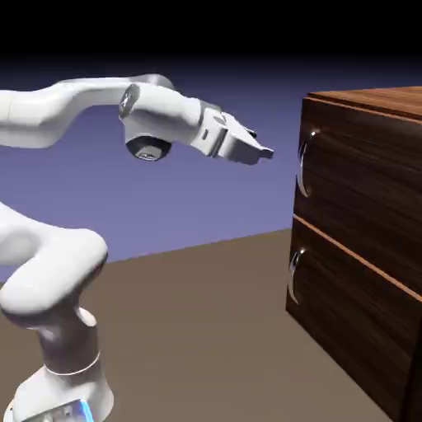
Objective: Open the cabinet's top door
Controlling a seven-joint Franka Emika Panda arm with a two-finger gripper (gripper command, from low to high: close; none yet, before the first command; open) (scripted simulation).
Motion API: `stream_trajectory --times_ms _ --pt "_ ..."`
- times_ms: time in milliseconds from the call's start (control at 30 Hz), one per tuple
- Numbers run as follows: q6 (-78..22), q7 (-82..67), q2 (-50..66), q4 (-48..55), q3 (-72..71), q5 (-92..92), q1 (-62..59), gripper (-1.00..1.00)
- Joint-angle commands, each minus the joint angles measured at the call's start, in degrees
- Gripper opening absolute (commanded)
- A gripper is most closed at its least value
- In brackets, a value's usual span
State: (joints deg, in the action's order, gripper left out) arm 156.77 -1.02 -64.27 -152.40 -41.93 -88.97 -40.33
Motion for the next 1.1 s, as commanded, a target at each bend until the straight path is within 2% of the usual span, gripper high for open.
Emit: stream_trajectory --times_ms 0,867,1033,1067 --pt "-0.5 -1.2 -0.9 0.2 -1.2 -2.5 -1.2 0.00" --pt "-12.4 -31.3 -22.8 6.2 -30.2 -64.1 -29.6 0.00" --pt "-13.1 -31.4 -21.8 14.4 -32.4 -66.4 -38.4 0.00" --pt "-13.1 -31.4 -21.8 14.4 -32.4 -66.4 -38.4 -1.00"
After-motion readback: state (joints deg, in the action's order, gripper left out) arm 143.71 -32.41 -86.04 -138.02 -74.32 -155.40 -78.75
